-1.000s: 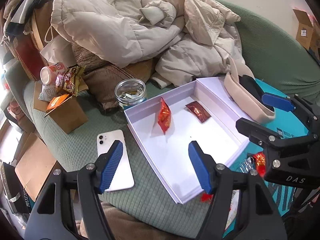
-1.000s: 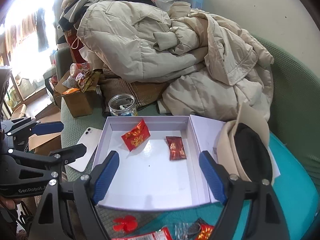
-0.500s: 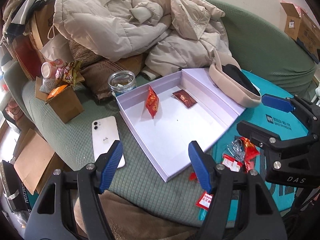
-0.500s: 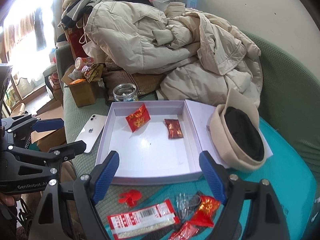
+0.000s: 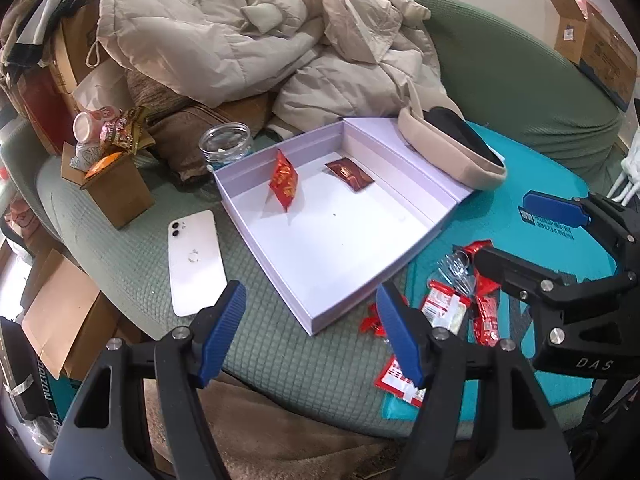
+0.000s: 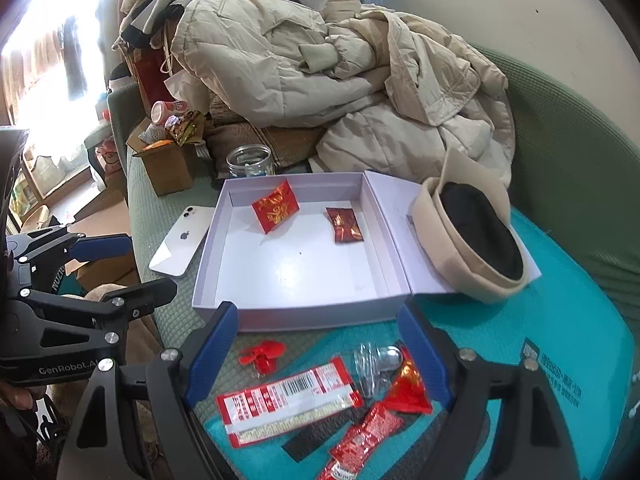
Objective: Organize objects
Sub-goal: 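Withdraw both tools from the box back toward the remaining items, then grasp the red plastic fan with the left tool while the right tool grasps a red candy packet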
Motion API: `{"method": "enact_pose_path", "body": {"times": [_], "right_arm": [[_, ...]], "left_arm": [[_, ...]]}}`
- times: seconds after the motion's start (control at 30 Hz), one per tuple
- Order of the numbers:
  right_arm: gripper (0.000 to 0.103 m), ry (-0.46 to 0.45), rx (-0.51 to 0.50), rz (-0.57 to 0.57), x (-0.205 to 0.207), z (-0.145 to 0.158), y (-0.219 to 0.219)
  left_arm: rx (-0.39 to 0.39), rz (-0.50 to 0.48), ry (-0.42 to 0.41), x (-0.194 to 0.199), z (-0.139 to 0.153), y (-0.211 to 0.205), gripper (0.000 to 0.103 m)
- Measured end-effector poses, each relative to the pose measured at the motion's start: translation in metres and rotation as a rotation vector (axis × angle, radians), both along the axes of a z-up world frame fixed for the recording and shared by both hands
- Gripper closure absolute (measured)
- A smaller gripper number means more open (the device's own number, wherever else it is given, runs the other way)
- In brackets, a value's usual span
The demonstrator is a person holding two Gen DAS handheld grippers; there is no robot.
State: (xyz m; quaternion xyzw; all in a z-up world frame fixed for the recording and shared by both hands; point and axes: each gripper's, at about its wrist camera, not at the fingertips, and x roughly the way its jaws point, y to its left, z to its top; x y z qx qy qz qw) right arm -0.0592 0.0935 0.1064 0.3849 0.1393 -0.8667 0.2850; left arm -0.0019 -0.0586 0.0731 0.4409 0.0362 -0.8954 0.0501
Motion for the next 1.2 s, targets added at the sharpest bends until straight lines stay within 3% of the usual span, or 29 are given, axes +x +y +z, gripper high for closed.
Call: {"method": "enact_pose_path", "body": {"times": [0.7,1.2], "right_arm": [[0.02,-0.083,0.071,-0.024,0.018,-0.039,0.022],[0.02,-0.174,0.059,-0.059,0.01,-0.073,0.048]], "left_arm": [[0.032,-0.073,-0.073,0.007,-0.039,0.029,0.036],[0.062,-0.119,-0.129,-0.008,-0.067,0.047,0.036]]}}
